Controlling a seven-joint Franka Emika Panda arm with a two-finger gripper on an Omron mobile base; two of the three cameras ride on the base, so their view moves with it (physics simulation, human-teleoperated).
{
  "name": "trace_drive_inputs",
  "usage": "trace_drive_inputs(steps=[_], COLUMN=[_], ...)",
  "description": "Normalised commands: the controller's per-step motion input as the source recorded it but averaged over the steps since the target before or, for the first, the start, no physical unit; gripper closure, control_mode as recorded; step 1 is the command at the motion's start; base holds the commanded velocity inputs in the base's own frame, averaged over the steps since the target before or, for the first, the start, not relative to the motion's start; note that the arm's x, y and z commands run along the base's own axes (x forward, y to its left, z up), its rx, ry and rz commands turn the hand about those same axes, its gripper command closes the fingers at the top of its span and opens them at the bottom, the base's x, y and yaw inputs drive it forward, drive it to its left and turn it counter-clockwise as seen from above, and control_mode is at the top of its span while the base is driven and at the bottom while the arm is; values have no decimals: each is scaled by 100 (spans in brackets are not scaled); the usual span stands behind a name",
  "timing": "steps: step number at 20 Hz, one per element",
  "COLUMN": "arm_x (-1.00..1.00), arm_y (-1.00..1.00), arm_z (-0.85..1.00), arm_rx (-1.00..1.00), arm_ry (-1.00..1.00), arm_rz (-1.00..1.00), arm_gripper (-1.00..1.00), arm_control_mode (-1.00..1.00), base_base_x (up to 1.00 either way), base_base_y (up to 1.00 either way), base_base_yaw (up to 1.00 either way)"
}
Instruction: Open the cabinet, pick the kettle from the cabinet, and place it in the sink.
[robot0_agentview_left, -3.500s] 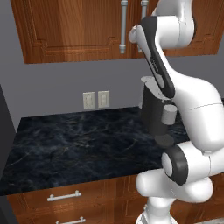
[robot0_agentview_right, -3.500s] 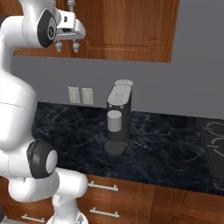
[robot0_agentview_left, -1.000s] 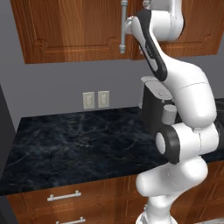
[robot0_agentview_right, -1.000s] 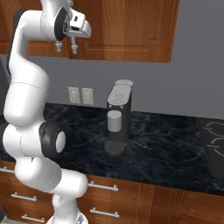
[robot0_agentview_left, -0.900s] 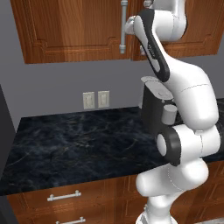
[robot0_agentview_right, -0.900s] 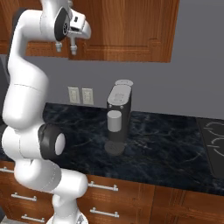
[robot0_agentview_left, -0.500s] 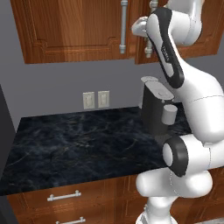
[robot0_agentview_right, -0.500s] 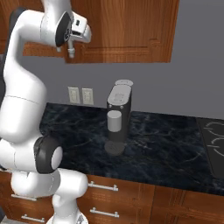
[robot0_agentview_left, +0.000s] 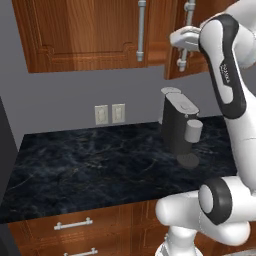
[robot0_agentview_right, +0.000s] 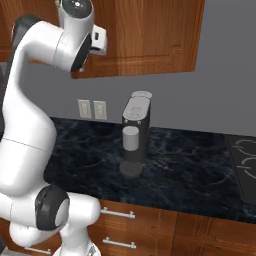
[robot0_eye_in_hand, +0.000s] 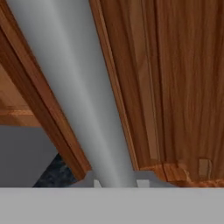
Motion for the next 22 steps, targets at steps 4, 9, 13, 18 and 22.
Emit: trace_drive_inputs(steps=[4, 9, 13, 18, 22], arm_x=[-69, -67, -65, -60, -53], arm_y=[-11, -14, -19, -20, -14], arm_z=[-3, 0, 0, 0, -2], arm_rx=[5, 2, 0, 0, 2], arm_ry=[-4, -1, 0, 0, 0], arm_rz=[19, 19, 21, 19, 11], arm_gripper=[100, 100, 100, 100, 100], arm_control_mode=[-100, -100, -100, -100, -100], base_base_x=[0, 0, 0, 0, 0], base_base_y=[0, 0, 0, 0, 0], base_base_yaw=[0, 0, 0, 0, 0])
